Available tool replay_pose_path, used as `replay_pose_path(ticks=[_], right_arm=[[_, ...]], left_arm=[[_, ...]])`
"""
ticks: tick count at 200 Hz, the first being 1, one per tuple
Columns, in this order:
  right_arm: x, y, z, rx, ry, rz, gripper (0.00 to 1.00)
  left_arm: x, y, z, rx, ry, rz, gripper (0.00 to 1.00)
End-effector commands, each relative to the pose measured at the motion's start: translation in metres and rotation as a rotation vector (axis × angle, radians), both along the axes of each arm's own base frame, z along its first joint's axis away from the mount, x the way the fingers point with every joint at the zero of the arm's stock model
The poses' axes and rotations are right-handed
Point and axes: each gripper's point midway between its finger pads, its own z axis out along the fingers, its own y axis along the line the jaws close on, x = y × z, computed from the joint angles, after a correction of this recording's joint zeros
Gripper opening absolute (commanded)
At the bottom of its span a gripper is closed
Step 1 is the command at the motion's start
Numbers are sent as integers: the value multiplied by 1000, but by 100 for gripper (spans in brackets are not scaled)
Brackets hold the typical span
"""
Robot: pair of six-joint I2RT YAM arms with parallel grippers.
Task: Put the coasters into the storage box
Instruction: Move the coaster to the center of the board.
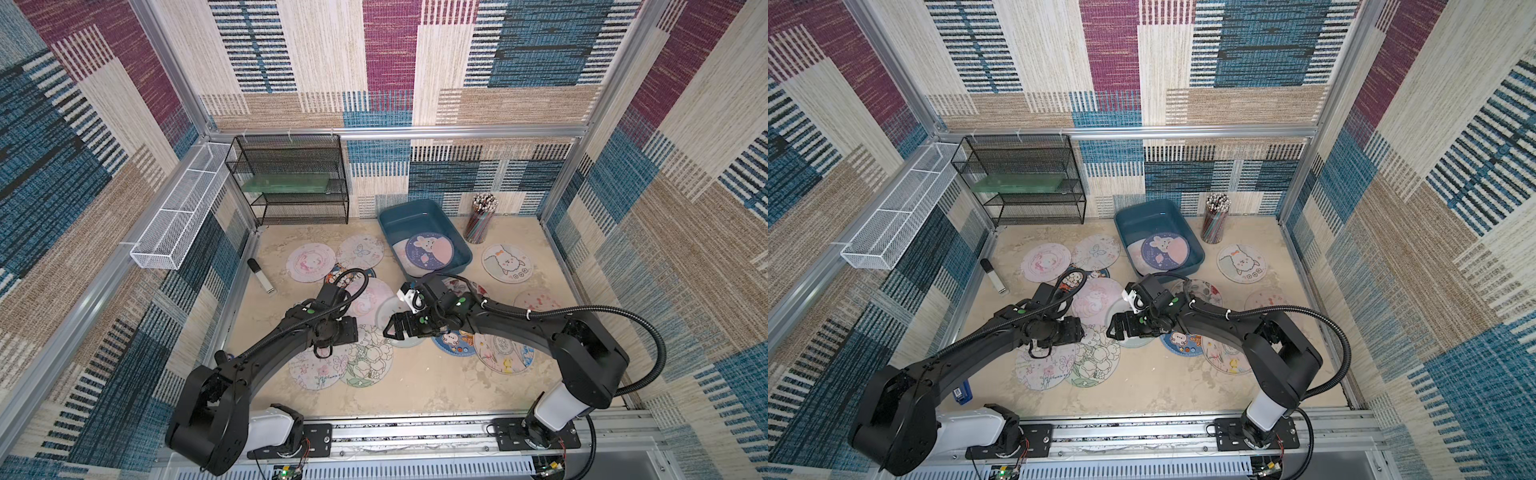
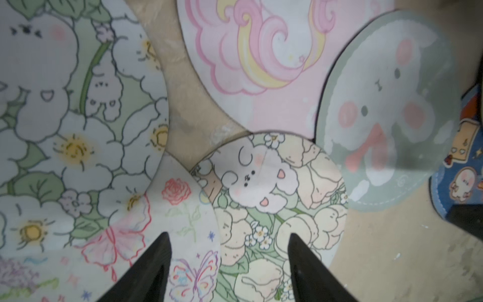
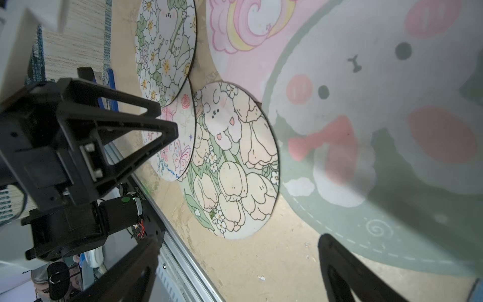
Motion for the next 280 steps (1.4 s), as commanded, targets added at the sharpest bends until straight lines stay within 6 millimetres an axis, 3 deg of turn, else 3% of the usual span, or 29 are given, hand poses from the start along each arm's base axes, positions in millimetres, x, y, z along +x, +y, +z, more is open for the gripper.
replay_pose_path(ticks=[1,85,129,202,280], right_arm=[[5,11,4,38,-29,-28,97],[-21,9,-19,27,64,-43,97],[-28,13,-24,20,93,-53,97],[-30,-2,-12,7,68,-93,97],[-20,-12,-10,-7,53,-125,98]], left_arm=[[23,-5,8,-3,-68,-59,68],[55,-24,-13,-14,-17,-163,62],[57,-23,-28,28,26,-213,59],[29,-27,-48,-9,172,-224,58],[-22,-48,-56,-88,320,-273,59]])
